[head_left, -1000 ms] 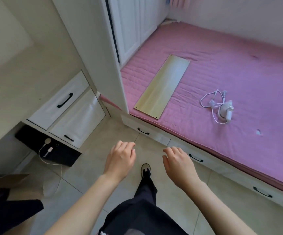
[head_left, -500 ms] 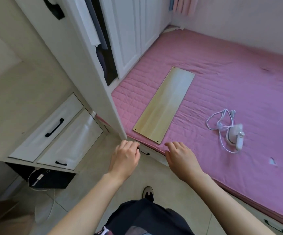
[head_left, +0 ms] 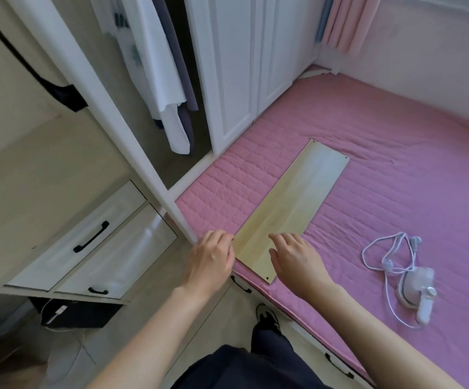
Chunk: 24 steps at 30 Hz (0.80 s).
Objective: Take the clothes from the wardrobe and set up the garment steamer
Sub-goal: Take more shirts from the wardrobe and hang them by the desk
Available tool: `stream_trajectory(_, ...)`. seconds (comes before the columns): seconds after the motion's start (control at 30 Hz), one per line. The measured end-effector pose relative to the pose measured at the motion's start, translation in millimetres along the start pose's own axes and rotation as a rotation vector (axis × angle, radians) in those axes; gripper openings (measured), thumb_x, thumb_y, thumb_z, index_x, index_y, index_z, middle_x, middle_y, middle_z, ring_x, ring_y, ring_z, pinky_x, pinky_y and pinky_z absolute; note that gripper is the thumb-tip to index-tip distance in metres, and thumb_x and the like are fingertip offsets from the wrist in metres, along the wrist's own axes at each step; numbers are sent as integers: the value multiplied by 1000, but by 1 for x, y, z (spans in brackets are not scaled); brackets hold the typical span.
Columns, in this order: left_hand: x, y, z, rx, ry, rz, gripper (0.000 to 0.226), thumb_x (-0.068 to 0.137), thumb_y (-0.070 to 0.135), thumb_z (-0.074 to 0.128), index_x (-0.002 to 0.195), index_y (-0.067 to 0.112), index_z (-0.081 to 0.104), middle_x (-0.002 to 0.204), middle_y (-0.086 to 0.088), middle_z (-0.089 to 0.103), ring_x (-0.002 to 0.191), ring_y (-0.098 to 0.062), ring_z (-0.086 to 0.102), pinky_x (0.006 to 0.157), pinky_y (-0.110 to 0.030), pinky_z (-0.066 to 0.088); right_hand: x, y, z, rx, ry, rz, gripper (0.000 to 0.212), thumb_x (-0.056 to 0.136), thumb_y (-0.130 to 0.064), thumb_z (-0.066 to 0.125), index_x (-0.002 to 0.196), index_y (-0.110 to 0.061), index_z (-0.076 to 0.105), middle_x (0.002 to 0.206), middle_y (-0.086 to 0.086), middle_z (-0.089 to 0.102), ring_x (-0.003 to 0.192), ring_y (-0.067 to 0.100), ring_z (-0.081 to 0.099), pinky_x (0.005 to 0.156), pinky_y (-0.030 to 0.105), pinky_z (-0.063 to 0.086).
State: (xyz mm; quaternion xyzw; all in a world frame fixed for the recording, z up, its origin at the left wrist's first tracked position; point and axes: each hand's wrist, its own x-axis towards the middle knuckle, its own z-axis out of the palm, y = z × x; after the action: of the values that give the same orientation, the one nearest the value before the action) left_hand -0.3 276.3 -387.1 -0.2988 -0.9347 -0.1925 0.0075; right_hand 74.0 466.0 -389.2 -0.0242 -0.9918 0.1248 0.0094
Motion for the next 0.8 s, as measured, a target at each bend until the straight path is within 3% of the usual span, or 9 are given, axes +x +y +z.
stream_trajectory(0.2, 57, 12, -5, 14, 53, -137, 25, 91, 13, 60, 114, 10, 65, 101, -2, 71, 95, -18, 62, 78, -28, 54, 66, 35, -27, 2, -14, -130, 31, 99, -24, 44, 124, -9, 56, 113, 6, 65, 106, 27, 60, 89, 36, 51)
stream_trajectory(0.5, 116, 25, -9, 12, 127, -315, 29, 95, 18, 55, 122, 12, 62, 103, -6, 69, 94, -19, 62, 74, -29, 56, 146, 73, -41, -5, -24, -270, 27, 98, -24, 45, 118, -11, 57, 108, 5, 65, 101, 27, 60, 82, 36, 51)
stream_trajectory(0.67, 135, 18, -23, 44, 207, -372, 32, 96, 22, 53, 126, 14, 60, 109, -5, 67, 100, -18, 61, 77, -22, 48, 183, 65, -56, -17, 39, -354, 24, 96, -22, 47, 112, -10, 61, 99, 5, 67, 92, 26, 62, 74, 32, 50)
stream_trajectory(0.8, 154, 10, -47, 68, 276, -409, 29, 95, 20, 53, 123, 13, 60, 106, -7, 67, 97, -20, 60, 78, -33, 55, 214, 49, -72, -34, 43, -393, 27, 99, -24, 40, 114, -12, 59, 104, 3, 65, 96, 22, 60, 79, 30, 52)
